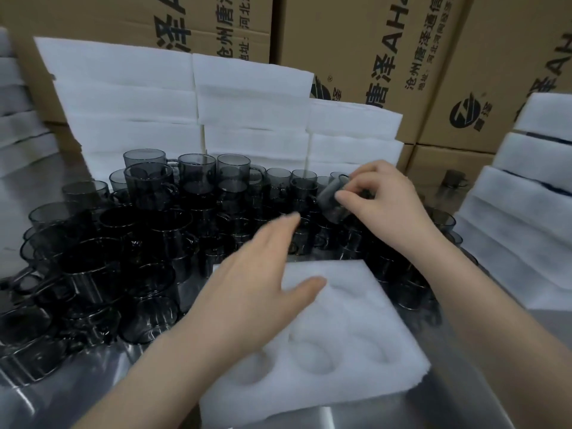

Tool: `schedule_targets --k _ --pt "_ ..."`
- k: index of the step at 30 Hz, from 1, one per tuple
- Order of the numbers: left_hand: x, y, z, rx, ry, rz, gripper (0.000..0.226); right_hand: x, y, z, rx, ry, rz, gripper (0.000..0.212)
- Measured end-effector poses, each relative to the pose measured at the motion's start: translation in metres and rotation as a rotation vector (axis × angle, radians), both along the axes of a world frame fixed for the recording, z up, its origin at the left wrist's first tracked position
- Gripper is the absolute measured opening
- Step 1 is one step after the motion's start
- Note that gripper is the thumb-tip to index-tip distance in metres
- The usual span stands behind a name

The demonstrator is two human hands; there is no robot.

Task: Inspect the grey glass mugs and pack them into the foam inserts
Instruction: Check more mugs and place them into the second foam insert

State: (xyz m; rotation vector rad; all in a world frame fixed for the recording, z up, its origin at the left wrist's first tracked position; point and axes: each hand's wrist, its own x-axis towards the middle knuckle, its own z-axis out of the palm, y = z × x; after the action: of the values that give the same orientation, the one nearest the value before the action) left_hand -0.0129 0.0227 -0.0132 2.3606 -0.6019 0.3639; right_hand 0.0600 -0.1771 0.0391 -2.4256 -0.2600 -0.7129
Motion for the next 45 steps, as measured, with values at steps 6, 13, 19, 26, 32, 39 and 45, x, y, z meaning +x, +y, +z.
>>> schedule_targets --k 6,13,19,26,32,39,45 --pt "0.042 -0.021 0.006 -0.324 -0.017 0.074 0.081 -0.02 0.045 -0.005 0.368 0.168 0.338 0.008" --pt "0.055 -0.011 -0.012 -0.525 0.16 0.013 0.06 -0.003 0.034 -0.032 0.603 0.447 0.491 0.045" --pt "0.064 -0.004 -0.015 -0.491 0.184 -0.077 0.062 -0.004 0.039 -0.048 0.615 0.435 0.421 0.048" --pt "0.066 0.001 -0.015 -0.457 0.281 -0.165 0.082 -0.014 0.047 -0.047 0.612 0.584 0.231 0.055" --pt "0.063 0.001 -0.013 -0.395 0.295 -0.247 0.079 -0.018 0.036 -0.039 0.606 0.655 0.252 0.048" --pt "0.061 -0.005 -0.017 -0.436 0.203 -0.201 0.07 -0.008 0.032 -0.051 0.797 0.501 0.333 0.037" --pt "0.061 -0.007 -0.019 -0.522 0.164 -0.157 0.056 -0.008 0.024 -0.055 1.004 0.544 0.551 0.019"
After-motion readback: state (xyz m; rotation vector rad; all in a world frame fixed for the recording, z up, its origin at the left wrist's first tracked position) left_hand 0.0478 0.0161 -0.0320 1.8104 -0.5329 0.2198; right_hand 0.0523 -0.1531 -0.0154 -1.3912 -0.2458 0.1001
